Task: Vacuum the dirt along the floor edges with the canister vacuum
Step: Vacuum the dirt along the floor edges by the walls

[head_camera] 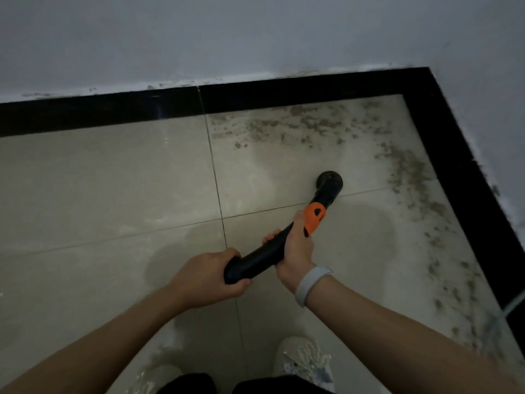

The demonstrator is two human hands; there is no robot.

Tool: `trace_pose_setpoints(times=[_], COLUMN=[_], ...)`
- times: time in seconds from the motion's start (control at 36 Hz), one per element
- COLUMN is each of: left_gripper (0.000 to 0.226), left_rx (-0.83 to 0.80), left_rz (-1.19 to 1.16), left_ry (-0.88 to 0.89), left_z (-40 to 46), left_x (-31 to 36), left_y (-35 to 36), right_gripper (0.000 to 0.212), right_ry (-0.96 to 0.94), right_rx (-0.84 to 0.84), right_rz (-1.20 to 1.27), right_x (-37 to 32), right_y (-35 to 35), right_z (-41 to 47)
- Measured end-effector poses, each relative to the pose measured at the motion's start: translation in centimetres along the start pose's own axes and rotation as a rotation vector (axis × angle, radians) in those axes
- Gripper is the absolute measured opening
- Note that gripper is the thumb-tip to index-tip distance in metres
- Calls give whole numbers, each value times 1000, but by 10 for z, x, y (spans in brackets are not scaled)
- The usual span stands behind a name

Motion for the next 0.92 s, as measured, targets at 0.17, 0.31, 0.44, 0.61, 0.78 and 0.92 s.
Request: trace_pose_setpoints(times=[0.17,0.31,0.44,0.61,0.78,0.92], left_gripper=[60,38,38,24,41,47], left_rx=[27,137,220,112,37,53], left_rz=[-106,-214,-211,-290,-238,-174], left_ry=[-58,-161,-254,-241,-183,-150], left_z=[3,15,8,-13,3,36], left_x=[-7,-17,-36,-50,-34,-9], left_y=[-10,-39,-59,-34,-30,-48], right_gripper=[34,35,36,35,34,37], right_ry=[-18,-18,29,59,5,-7], right_rx=[11,-60,-181,-216,-97,-122], right_rz=[9,-11,-68,-105,-13,48], right_x=[-4,-18,-12,20,3,-31], right_y=[10,55,93,81,53,63], right_z=[3,16,15,6,14,33])
Point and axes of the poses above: each hand's wrist, its own z-axis towards the middle knuckle, its own y-axis out of the palm, x = y × z, the point moved 9 cm from there along z, towards the middle knuckle, and after that the axes turned 5 degrees about -y, right-handed, at the moved point
